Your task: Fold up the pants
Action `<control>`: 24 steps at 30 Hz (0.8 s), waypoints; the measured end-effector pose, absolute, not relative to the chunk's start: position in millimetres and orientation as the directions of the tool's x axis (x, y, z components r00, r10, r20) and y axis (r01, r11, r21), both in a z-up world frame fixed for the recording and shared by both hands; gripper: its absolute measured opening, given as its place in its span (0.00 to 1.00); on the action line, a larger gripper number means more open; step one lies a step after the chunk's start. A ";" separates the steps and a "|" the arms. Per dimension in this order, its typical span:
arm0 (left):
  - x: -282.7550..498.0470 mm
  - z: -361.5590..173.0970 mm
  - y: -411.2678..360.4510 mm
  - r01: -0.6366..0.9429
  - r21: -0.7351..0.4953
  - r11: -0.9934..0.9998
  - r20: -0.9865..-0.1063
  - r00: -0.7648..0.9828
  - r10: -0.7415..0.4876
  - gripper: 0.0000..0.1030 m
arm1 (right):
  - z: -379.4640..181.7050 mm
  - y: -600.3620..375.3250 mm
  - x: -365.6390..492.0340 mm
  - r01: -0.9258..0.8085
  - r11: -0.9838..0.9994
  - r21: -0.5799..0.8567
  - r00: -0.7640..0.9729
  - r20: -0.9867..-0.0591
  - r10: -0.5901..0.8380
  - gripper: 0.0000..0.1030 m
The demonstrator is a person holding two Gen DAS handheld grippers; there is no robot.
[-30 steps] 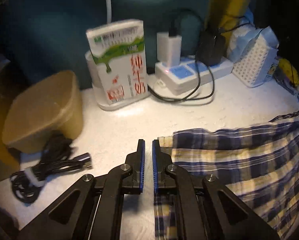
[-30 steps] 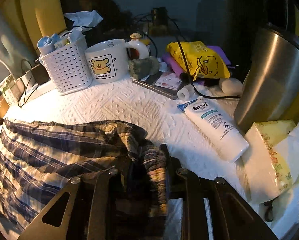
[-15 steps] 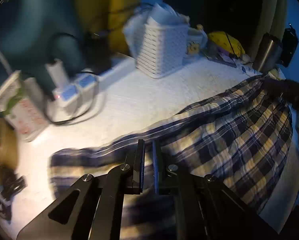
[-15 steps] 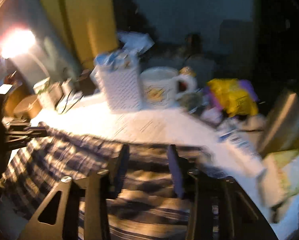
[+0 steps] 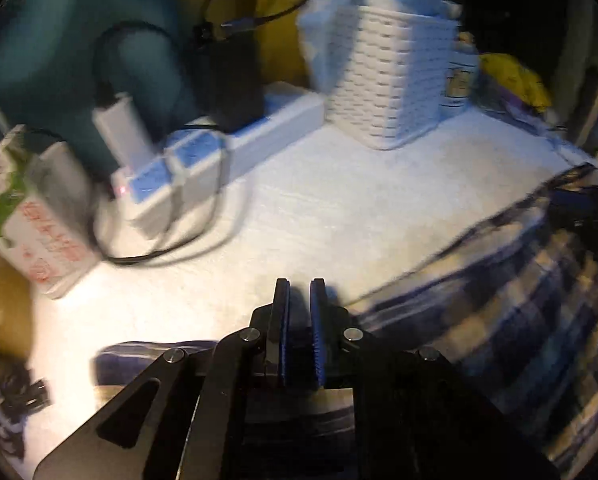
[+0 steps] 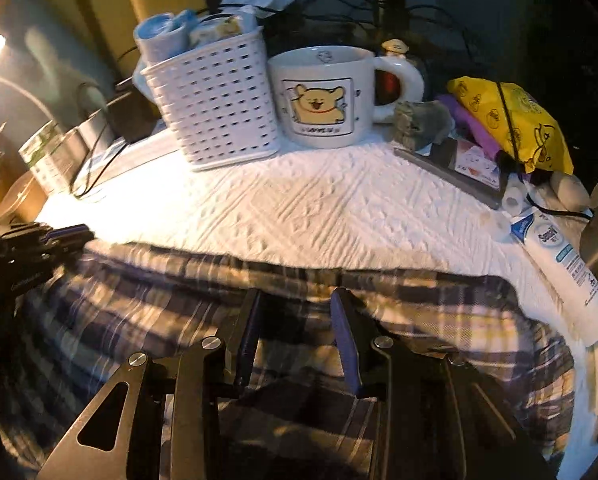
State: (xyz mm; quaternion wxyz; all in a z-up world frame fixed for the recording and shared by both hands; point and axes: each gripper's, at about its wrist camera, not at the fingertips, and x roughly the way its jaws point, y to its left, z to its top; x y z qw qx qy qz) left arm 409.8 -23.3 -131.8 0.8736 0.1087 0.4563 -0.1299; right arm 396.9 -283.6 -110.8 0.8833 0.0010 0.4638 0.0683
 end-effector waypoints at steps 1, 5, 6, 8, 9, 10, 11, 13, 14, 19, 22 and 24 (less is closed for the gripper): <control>407.3 -126.2 -21.6 0.321 0.072 0.944 -0.817 0.562 -0.129 0.11 | -110.0 -284.8 397.7 -0.109 0.992 0.063 0.564 -0.818 0.114 0.36; 382.2 -97.3 -24.3 0.368 0.038 0.929 -0.767 0.607 -0.209 0.11 | -97.6 -295.5 390.9 -0.044 0.997 0.061 0.598 -0.798 0.075 0.36; 373.0 -90.2 -31.0 0.398 0.025 0.917 -0.757 0.606 -0.243 0.11 | -94.4 -297.3 388.3 -0.037 0.997 0.066 0.606 -0.792 0.075 0.36; 362.3 -86.7 -44.3 0.443 -0.015 0.896 -0.759 0.578 -0.299 0.11 | -85.1 -298.0 377.8 -0.048 0.996 0.077 0.622 -0.778 0.091 0.36; 359.3 -87.4 -51.3 0.464 -0.038 0.885 -0.765 0.557 -0.324 0.11 | -82.4 -297.1 372.0 -0.067 0.995 0.075 0.622 -0.776 0.101 0.36; 356.2 -90.5 -60.1 0.488 -0.064 0.870 -0.775 0.525 -0.352 0.11 | -81.1 -296.2 367.4 -0.081 0.994 0.076 0.622 -0.775 0.110 0.36; 357.1 -93.6 -65.9 0.498 -0.070 0.864 -0.783 0.510 -0.357 0.11 | -79.9 -293.3 362.3 -0.096 0.992 0.077 0.620 -0.775 0.120 0.36; 361.0 -102.2 -80.3 0.505 -0.070 0.860 -0.795 0.493 -0.354 0.11 | -80.7 -289.2 348.7 -0.132 0.989 0.063 0.606 -0.784 0.131 0.36; 365.2 -108.0 -85.6 0.504 -0.084 0.860 -0.803 0.477 -0.357 0.11 | -82.7 -286.8 345.7 -0.139 0.989 0.058 0.602 -0.787 0.131 0.36; 386.8 -129.2 -87.7 0.440 -0.072 0.895 -0.825 0.479 -0.302 0.11 | -105.6 -298.2 321.3 -0.147 0.989 0.032 0.554 -0.825 0.109 0.36; 386.9 -124.9 -90.3 0.412 -0.018 0.911 -0.833 0.498 -0.242 0.11 | -103.7 -310.6 303.4 -0.157 0.987 0.038 0.564 -0.817 0.122 0.36; 383.7 -119.7 -84.5 0.386 -0.005 0.922 -0.833 0.508 -0.217 0.11 | -101.4 -316.1 296.6 -0.154 0.987 0.036 0.567 -0.815 0.119 0.36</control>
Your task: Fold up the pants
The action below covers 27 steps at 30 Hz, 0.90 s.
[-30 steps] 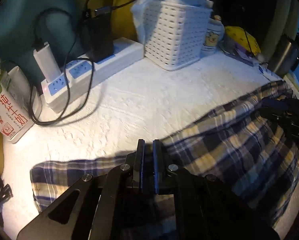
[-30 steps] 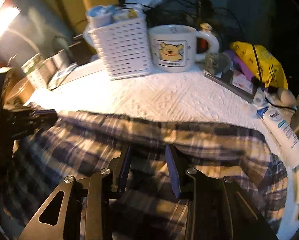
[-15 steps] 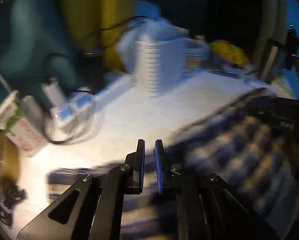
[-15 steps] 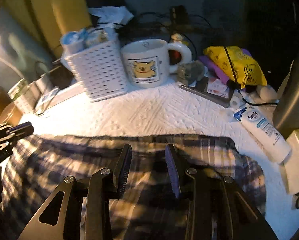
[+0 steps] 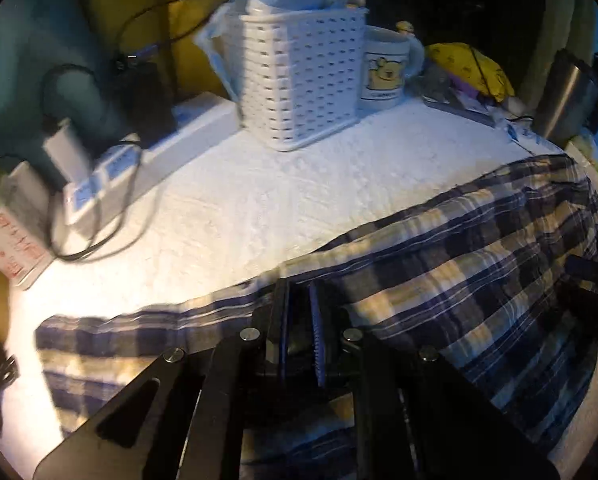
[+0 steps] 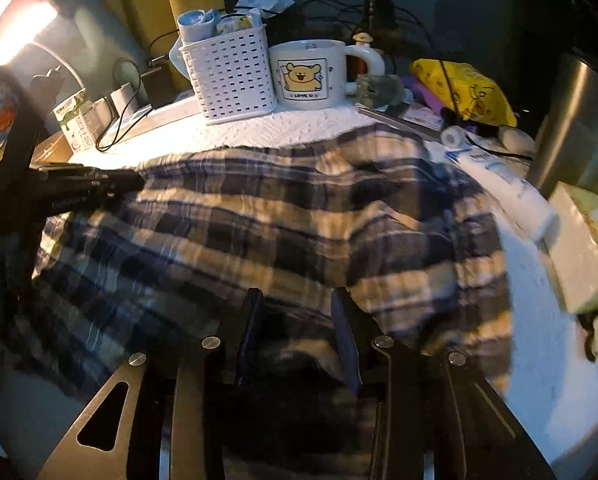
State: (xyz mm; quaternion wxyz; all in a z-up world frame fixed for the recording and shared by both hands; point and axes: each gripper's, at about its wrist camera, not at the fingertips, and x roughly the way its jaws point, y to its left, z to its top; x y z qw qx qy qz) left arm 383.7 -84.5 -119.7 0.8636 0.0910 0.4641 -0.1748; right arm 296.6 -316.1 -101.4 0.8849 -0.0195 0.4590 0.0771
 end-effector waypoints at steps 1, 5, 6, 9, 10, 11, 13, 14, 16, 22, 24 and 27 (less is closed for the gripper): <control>378.4 -114.1 -80.9 0.379 -0.005 0.925 -0.829 0.516 -0.216 0.11 | -100.0 -317.9 293.4 -0.151 0.988 0.034 0.571 -0.812 0.116 0.36; 337.9 -85.7 -69.0 0.392 -0.007 0.920 -0.791 0.561 -0.245 0.12 | -90.2 -327.4 276.1 -0.128 0.991 0.029 0.599 -0.795 0.100 0.36; 325.6 -80.4 -67.0 0.397 -0.015 0.918 -0.784 0.565 -0.257 0.12 | -86.1 -326.0 271.4 -0.132 0.991 0.024 0.613 -0.784 0.101 0.36; 296.9 -75.2 -66.0 0.402 -0.032 0.915 -0.775 0.568 -0.277 0.12 | -77.8 -312.0 262.2 -0.187 0.982 0.029 0.636 -0.758 0.143 0.36; 287.9 -75.4 -64.5 0.399 -0.044 0.916 -0.776 0.564 -0.283 0.12 | -77.4 -305.3 260.5 -0.207 0.978 0.032 0.638 -0.754 0.160 0.36; 279.2 -77.1 -62.5 0.391 -0.058 0.918 -0.776 0.561 -0.288 0.12 | -78.4 -298.3 259.0 -0.227 0.973 0.036 0.635 -0.752 0.176 0.36; 265.2 -82.0 -58.5 0.376 -0.086 0.922 -0.779 0.552 -0.298 0.12 | -88.1 -281.6 258.2 -0.263 0.964 0.042 0.607 -0.769 0.199 0.36; 259.1 -83.1 -57.7 0.370 -0.089 0.925 -0.780 0.552 -0.295 0.12 | -92.9 -276.2 257.9 -0.269 0.962 0.041 0.597 -0.777 0.200 0.36; 248.8 -93.0 -53.8 0.342 -0.099 0.935 -0.793 0.541 -0.282 0.12 | -107.6 -269.2 257.0 -0.273 0.962 0.027 0.564 -0.805 0.182 0.36; 220.1 -125.2 -39.9 0.298 -0.127 0.946 -0.818 0.508 -0.269 0.13 | -113.5 -273.2 238.8 -0.261 0.965 -0.008 0.576 -0.803 0.150 0.36; 213.0 -124.5 -36.8 0.296 -0.122 0.947 -0.817 0.512 -0.265 0.14 | -112.7 -276.9 232.1 -0.248 0.969 -0.010 0.580 -0.803 0.140 0.36; 205.3 -123.5 -30.7 0.286 -0.123 0.950 -0.813 0.520 -0.262 0.15 | -110.9 -282.6 221.1 -0.234 0.972 -0.020 0.584 -0.803 0.124 0.36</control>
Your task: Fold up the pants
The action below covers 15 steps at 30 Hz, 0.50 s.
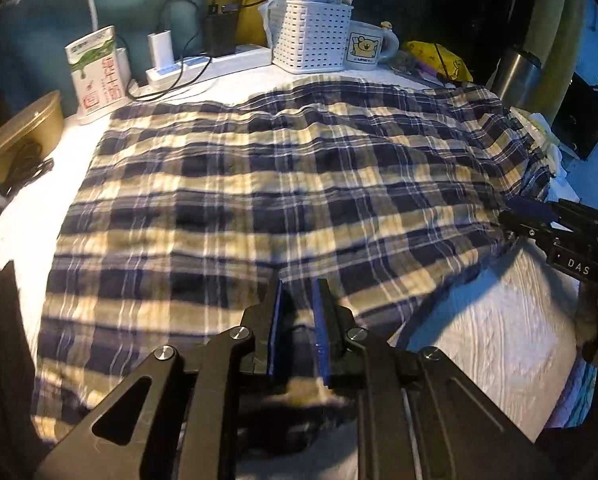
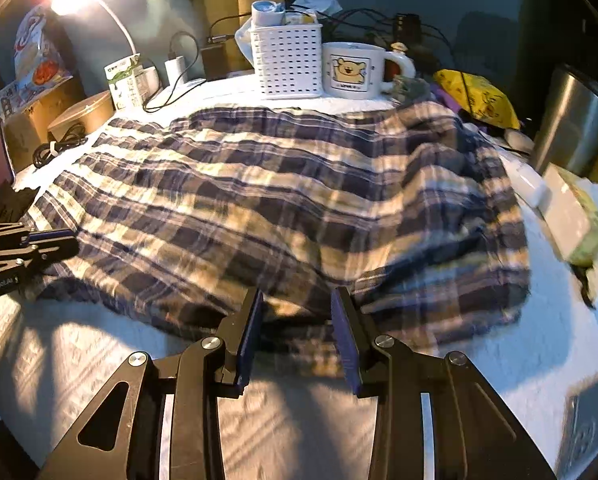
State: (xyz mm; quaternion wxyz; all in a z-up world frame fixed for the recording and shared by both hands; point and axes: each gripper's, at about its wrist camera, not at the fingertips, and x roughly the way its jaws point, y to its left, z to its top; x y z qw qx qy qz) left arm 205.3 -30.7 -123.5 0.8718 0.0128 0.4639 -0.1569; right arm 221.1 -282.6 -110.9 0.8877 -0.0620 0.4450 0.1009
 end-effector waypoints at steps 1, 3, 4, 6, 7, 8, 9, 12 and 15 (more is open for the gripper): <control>202.4 -123.2 -29.5 0.286 -0.118 0.951 -0.811 0.525 -0.259 0.15 | -111.4 -283.8 217.4 -0.230 0.973 -0.024 0.584 -0.803 0.118 0.36; 195.7 -123.6 -26.9 0.289 -0.095 0.953 -0.808 0.537 -0.243 0.17 | -111.2 -286.4 209.7 -0.223 0.974 -0.036 0.590 -0.801 0.105 0.36; 191.3 -123.2 -24.7 0.284 -0.082 0.955 -0.807 0.543 -0.231 0.19 | -111.1 -288.1 206.8 -0.220 0.975 -0.038 0.590 -0.801 0.102 0.36; 185.0 -123.0 -19.4 0.274 -0.070 0.959 -0.807 0.549 -0.216 0.23 | -110.1 -293.7 202.1 -0.205 0.978 -0.028 0.586 -0.804 0.100 0.36; 183.0 -123.2 -17.1 0.267 -0.064 0.961 -0.809 0.551 -0.207 0.24 | -109.7 -296.2 200.2 -0.199 0.980 -0.027 0.586 -0.804 0.097 0.36; 179.8 -122.1 -12.3 0.256 -0.057 0.965 -0.811 0.552 -0.195 0.24 | -109.4 -299.1 197.6 -0.193 0.981 -0.028 0.586 -0.805 0.092 0.36; 177.9 -120.8 -7.3 0.241 -0.054 0.969 -0.813 0.552 -0.183 0.25 | -109.2 -301.8 195.5 -0.186 0.982 -0.026 0.584 -0.807 0.090 0.36; 173.1 -113.0 11.4 0.201 -0.075 0.977 -0.805 0.566 -0.178 0.25 | -106.5 -314.6 187.5 -0.156 0.988 0.004 0.577 -0.811 0.095 0.38; 175.2 -107.6 32.0 0.147 -0.047 0.988 -0.790 0.600 -0.127 0.25 | -104.8 -324.6 180.8 -0.126 0.992 0.008 0.580 -0.811 0.080 0.53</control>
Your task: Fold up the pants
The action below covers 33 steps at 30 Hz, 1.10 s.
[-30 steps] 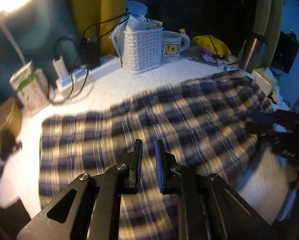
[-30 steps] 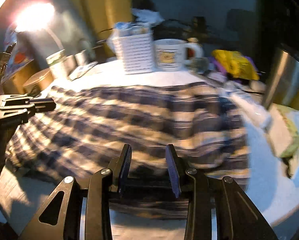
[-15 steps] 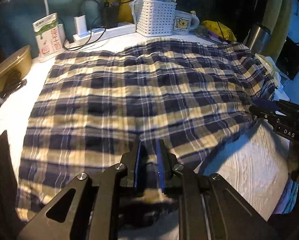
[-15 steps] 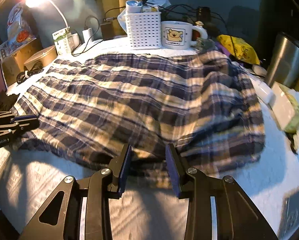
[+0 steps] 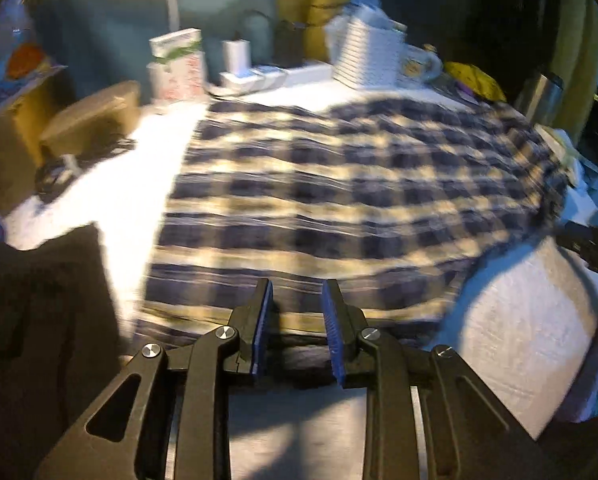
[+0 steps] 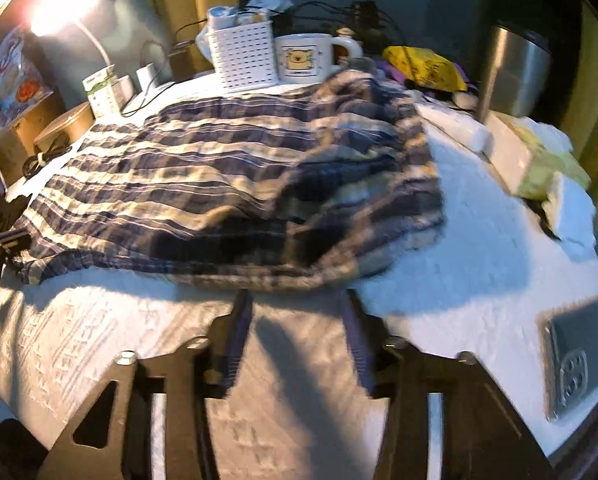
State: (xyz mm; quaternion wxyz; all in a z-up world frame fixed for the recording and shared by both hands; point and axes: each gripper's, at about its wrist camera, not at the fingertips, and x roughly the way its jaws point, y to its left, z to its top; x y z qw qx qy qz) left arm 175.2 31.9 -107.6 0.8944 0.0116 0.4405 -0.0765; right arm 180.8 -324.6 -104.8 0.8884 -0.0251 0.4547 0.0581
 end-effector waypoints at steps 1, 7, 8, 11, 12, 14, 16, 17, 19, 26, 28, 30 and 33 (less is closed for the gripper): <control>176.2 -108.0 36.5 0.133 -0.048 0.990 -0.791 0.600 -0.119 0.25 | -104.0 -327.6 179.1 -0.121 0.992 0.018 0.581 -0.809 0.086 0.54; 186.6 -125.4 62.5 0.055 -0.032 0.998 -0.816 0.575 -0.058 0.25 | -99.8 -339.7 175.6 -0.092 0.994 0.053 0.594 -0.799 0.098 0.61; 186.3 -124.9 64.6 0.054 -0.028 0.998 -0.818 0.572 -0.054 0.25 | -100.2 -340.7 175.7 -0.090 0.995 0.053 0.594 -0.799 0.096 0.65; 184.3 -121.1 69.1 0.030 -0.032 0.999 -0.819 0.572 -0.044 0.25 | -101.7 -345.1 176.2 -0.078 0.995 0.056 0.591 -0.801 0.091 0.75; 183.1 -119.1 71.3 0.023 -0.038 0.999 -0.816 0.576 -0.044 0.25 | -101.9 -347.0 176.0 -0.074 0.995 0.060 0.589 -0.803 0.092 0.75; 179.9 -111.1 76.5 0.005 -0.047 0.999 -0.803 0.595 -0.041 0.25 | -102.1 -349.6 176.0 -0.073 0.994 0.082 0.582 -0.806 0.110 0.77; 177.4 -103.6 81.7 -0.009 -0.055 0.998 -0.788 0.615 -0.038 0.25 | -102.8 -352.3 175.7 -0.078 0.988 0.135 0.572 -0.805 0.155 0.82; 177.3 -99.8 84.2 -0.018 -0.058 0.998 -0.781 0.623 -0.034 0.26 | -103.4 -351.6 175.6 -0.081 0.985 0.155 0.571 -0.803 0.173 0.85; 177.5 -93.8 87.9 -0.032 -0.065 0.997 -0.771 0.636 -0.030 0.26 | -104.0 -350.4 178.0 -0.084 0.979 0.188 0.575 -0.793 0.202 0.89; 175.9 -82.1 91.9 -0.053 -0.070 0.996 -0.751 0.660 -0.018 0.31 | -104.7 -363.0 206.4 -0.019 0.933 0.360 0.618 -0.729 0.294 0.90; 174.7 -80.4 95.1 -0.067 -0.072 0.995 -0.750 0.662 -0.010 0.31 | -105.4 -371.2 217.8 0.018 0.906 0.422 0.633 -0.706 0.317 0.90; 173.5 -79.2 98.8 -0.083 -0.074 0.994 -0.749 0.663 0.000 0.31 | -105.9 -376.1 227.1 0.039 0.888 0.457 0.645 -0.691 0.327 0.90; 171.6 -76.9 103.3 -0.108 -0.076 0.991 -0.749 0.663 0.015 0.32 | -106.4 -376.9 240.7 0.058 0.873 0.485 0.661 -0.674 0.331 0.87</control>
